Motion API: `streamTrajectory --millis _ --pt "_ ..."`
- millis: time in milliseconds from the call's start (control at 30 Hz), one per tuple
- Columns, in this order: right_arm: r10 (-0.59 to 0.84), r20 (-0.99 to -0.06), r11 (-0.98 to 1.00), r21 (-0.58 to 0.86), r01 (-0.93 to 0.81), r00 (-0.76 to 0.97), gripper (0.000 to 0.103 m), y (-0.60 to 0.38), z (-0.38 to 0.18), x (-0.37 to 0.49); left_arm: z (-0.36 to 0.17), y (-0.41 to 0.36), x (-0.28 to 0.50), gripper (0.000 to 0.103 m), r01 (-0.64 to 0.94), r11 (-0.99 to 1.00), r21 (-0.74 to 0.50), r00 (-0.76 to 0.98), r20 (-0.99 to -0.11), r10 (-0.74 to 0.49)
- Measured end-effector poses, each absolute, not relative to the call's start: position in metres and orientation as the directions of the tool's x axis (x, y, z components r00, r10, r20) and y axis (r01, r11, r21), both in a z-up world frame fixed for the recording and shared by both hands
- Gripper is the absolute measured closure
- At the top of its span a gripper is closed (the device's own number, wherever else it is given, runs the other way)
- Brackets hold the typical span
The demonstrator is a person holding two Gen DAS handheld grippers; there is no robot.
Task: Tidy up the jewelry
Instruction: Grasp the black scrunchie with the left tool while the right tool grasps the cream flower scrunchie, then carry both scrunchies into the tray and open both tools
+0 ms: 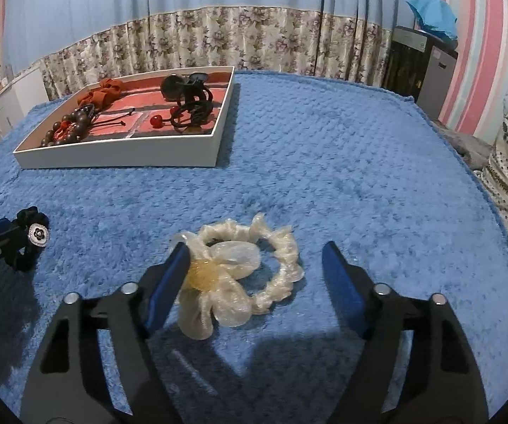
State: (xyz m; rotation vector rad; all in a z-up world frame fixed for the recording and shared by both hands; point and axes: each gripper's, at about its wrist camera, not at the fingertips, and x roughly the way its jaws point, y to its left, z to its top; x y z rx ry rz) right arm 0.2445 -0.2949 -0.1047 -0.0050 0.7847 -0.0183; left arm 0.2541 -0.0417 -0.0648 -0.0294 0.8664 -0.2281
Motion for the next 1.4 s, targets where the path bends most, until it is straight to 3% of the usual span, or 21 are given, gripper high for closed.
streamTrajectory --millis 200,267,367,567,967,1100,1400 --pt "-0.018 -0.727 0.999 -0.037 -0.013 0.686 0.044 -0.287 -0.109 0.249 -0.069 -0.048 0.259 0.050 0.192 0.978 -0.084 0.619 -0.763 -0.187" --pt "-0.013 -0.726 0.999 -0.040 -0.024 0.687 0.049 -0.284 -0.109 0.249 -0.069 -0.049 0.260 0.065 0.198 0.977 -0.077 0.620 -0.762 -0.186" --pt "-0.005 -0.721 0.999 -0.036 -0.031 0.692 0.058 -0.284 -0.109 0.248 -0.070 -0.046 0.260 0.076 0.199 0.977 -0.080 0.621 -0.761 -0.188" --pt "0.019 -0.719 0.999 -0.013 -0.040 0.695 0.068 -0.287 -0.108 0.247 -0.069 -0.050 0.256 0.085 0.219 0.974 -0.057 0.627 -0.757 -0.185" --pt "0.038 -0.696 0.999 0.039 -0.015 0.717 0.078 -0.298 -0.103 0.242 -0.059 -0.051 0.250 0.089 0.236 0.971 -0.042 0.670 -0.717 -0.194" --pt "0.030 -0.683 0.999 0.042 -0.001 0.730 0.090 -0.300 -0.099 0.241 -0.051 -0.048 0.247 0.089 0.232 0.971 -0.055 0.686 -0.699 -0.204" --pt "0.032 -0.666 0.998 0.067 0.016 0.745 0.093 -0.305 -0.096 0.241 -0.046 -0.047 0.246 0.090 0.232 0.969 -0.080 0.687 -0.692 -0.221"
